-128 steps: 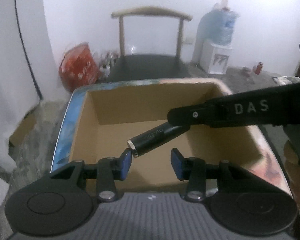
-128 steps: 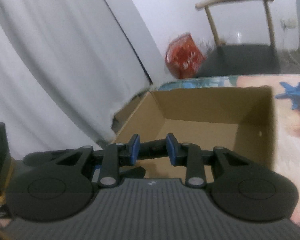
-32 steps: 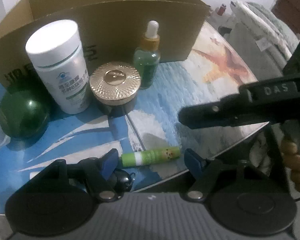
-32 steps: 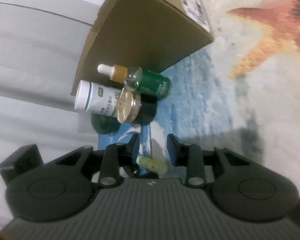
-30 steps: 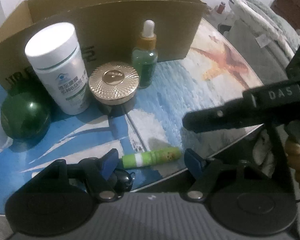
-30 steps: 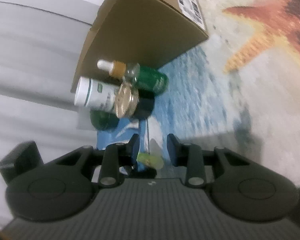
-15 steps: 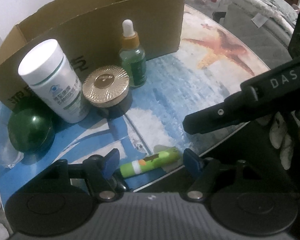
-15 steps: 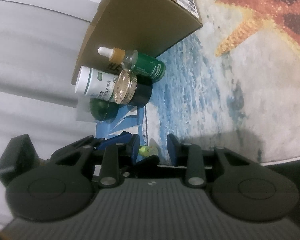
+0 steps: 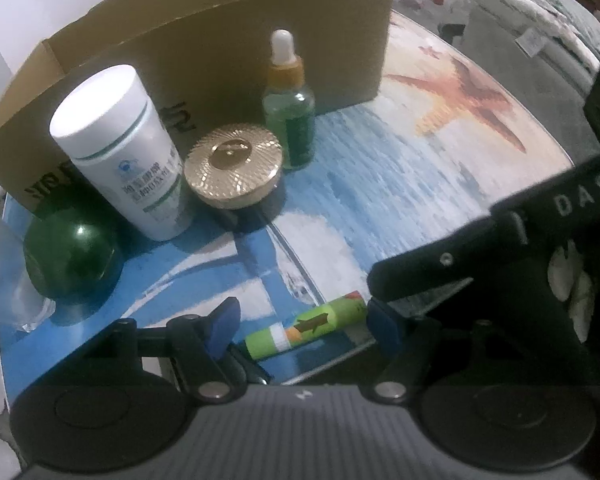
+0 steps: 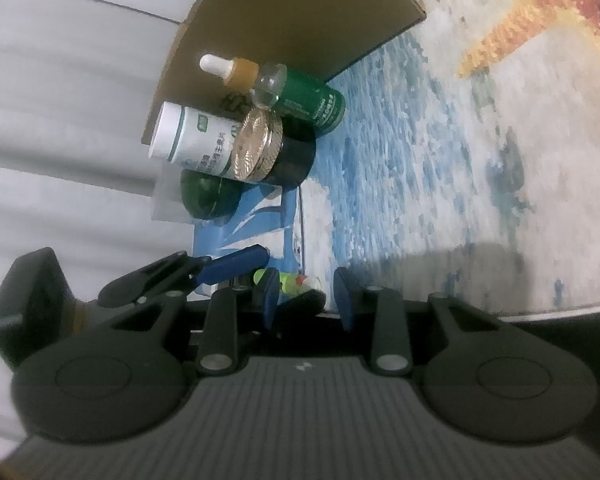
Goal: Organize rigid objects
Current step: 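Move the left tool down to the green-yellow lip balm tube, then close the left tool on the lip balm tube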
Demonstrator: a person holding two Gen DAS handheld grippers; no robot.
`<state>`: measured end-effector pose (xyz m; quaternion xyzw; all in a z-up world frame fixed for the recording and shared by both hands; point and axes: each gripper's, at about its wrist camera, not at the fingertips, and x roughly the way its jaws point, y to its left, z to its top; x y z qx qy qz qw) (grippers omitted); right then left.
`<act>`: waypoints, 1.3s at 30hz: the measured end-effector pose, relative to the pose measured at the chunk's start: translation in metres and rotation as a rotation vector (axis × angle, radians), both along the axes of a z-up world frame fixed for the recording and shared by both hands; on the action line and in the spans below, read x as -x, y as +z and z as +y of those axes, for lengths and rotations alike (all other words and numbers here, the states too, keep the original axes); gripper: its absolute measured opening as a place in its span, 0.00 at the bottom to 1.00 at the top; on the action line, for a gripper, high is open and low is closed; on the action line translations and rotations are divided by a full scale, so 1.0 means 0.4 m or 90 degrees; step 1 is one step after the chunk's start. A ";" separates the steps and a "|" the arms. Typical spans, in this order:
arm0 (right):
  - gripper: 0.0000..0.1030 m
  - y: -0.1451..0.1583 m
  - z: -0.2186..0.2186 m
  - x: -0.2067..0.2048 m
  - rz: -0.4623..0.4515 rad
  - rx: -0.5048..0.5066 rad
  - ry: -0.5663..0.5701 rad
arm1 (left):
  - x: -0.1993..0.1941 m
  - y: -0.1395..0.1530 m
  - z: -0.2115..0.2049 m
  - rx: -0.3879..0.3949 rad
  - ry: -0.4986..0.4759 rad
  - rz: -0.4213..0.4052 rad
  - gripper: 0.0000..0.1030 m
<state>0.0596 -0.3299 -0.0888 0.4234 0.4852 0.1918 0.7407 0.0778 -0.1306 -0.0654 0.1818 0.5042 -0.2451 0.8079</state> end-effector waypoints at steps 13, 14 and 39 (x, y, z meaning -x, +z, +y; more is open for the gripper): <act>0.29 0.000 -0.010 -0.018 -0.009 -0.002 -0.022 | -0.033 0.024 0.039 0.040 0.052 -0.006 0.73; 0.29 0.000 -0.009 -0.020 -0.010 -0.001 -0.022 | -0.028 0.032 0.044 0.045 0.051 -0.006 0.73; 0.29 -0.016 -0.013 -0.028 -0.002 -0.011 -0.038 | -0.040 0.013 -0.001 0.006 0.019 0.027 0.28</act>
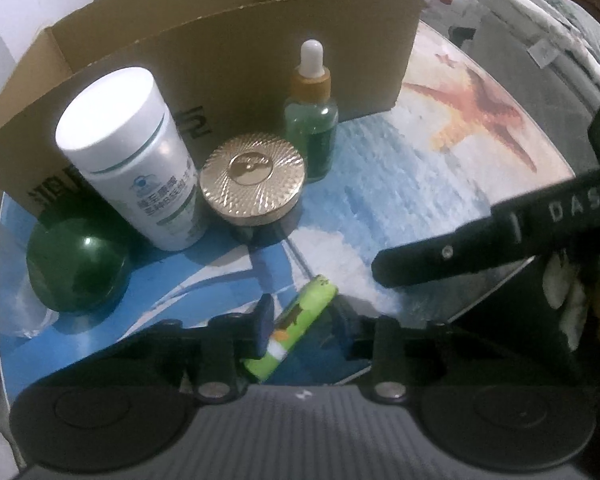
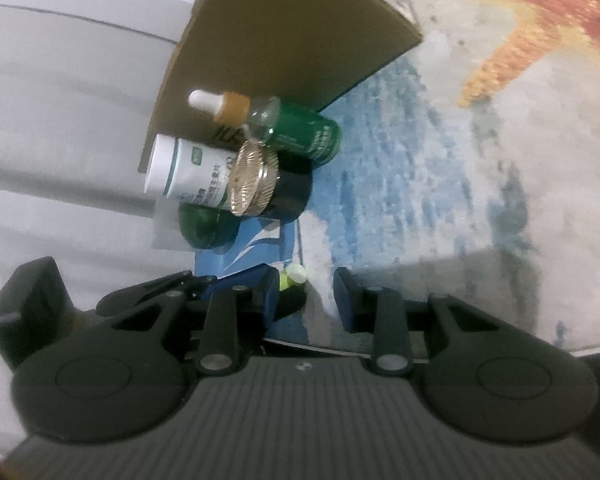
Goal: Organize rigid objects
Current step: 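Close the left tool on the lip balm tube, then carry the lip balm into the cardboard box and open the left tool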
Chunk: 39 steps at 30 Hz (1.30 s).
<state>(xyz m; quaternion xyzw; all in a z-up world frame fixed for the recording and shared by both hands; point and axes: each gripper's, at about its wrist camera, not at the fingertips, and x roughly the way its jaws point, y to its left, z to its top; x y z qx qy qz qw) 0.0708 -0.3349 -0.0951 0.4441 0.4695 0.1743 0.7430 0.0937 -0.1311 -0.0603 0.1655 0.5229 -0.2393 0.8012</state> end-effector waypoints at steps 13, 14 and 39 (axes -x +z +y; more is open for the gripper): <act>0.29 -0.003 -0.019 -0.001 -0.006 -0.009 -0.028 | -0.015 -0.006 -0.024 0.050 0.043 0.003 0.16; 0.29 -0.004 -0.020 -0.001 -0.006 -0.008 -0.031 | -0.016 -0.007 -0.020 0.057 0.044 0.003 0.16; 0.29 0.048 -0.021 0.055 -0.067 0.026 -0.035 | -0.061 0.284 0.130 0.242 0.142 -0.110 0.15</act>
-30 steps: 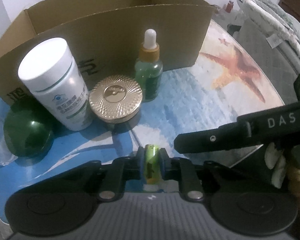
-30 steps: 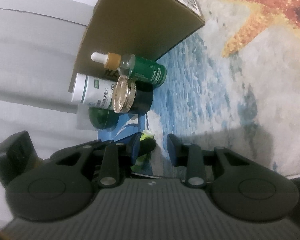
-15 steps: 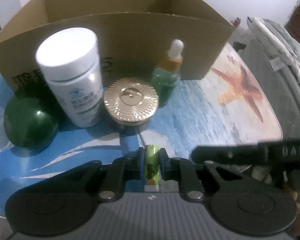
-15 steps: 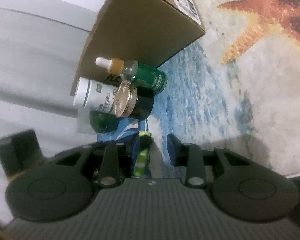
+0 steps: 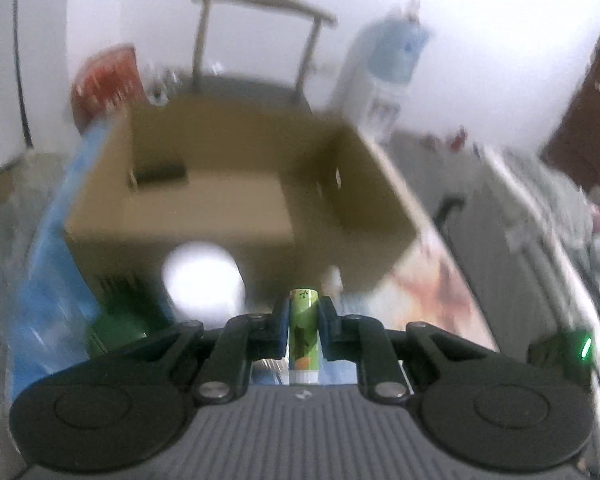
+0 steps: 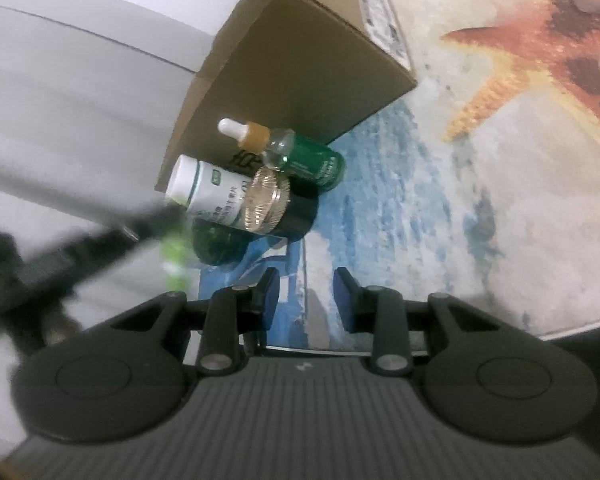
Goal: Organize rigid objects
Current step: 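Carry the lip balm into the cardboard box and open the left tool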
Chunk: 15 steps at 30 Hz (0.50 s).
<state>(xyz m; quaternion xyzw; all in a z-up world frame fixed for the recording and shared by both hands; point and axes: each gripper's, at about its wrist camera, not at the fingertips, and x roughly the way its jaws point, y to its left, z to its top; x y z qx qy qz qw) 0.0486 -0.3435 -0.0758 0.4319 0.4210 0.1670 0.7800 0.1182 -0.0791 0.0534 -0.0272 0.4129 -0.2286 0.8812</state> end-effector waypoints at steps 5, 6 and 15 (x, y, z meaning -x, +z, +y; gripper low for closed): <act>0.29 -0.004 0.019 -0.020 -0.001 -0.010 0.022 | -0.136 0.094 0.035 -0.027 0.049 -0.047 0.15; 0.29 -0.005 0.020 -0.023 -0.001 -0.012 0.024 | -0.182 0.093 0.036 -0.037 0.054 -0.037 0.15; 0.29 -0.022 -0.010 -0.029 0.014 -0.020 0.002 | -0.519 -0.107 0.000 -0.186 0.098 0.097 0.16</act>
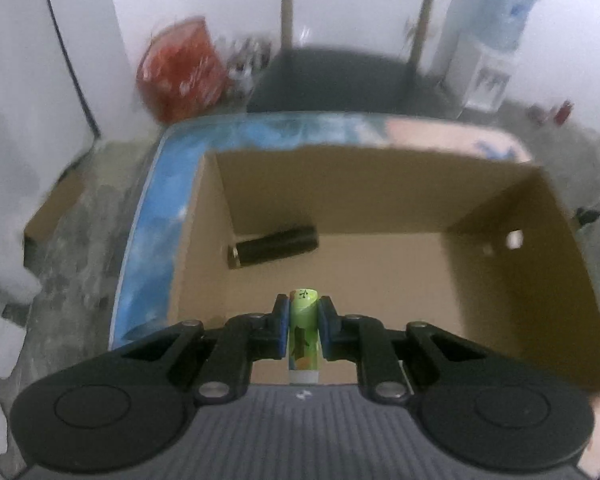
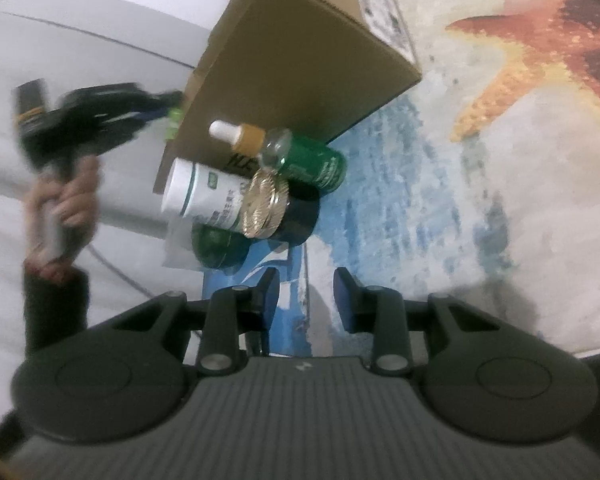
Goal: Organize rigid objects
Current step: 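Carry the lip balm into the cardboard box and open the left tool, then move the right tool down to the black oval object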
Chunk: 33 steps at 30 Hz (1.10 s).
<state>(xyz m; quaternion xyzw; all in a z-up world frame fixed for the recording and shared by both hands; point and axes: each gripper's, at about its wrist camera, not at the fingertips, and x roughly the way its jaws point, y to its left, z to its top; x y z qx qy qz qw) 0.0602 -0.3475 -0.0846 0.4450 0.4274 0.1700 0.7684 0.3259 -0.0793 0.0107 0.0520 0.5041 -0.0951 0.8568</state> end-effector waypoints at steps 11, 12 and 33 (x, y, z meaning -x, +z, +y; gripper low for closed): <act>0.29 -0.005 -0.028 0.003 0.005 0.004 -0.018 | 0.015 -0.001 0.023 -0.012 0.029 -0.023 0.31; 0.29 -0.005 -0.026 0.002 0.005 0.003 -0.018 | 0.027 0.015 0.021 -0.011 0.025 -0.029 0.31; 0.29 0.023 0.060 0.021 -0.022 -0.003 0.051 | 0.658 0.104 0.134 0.120 -0.036 -0.064 0.60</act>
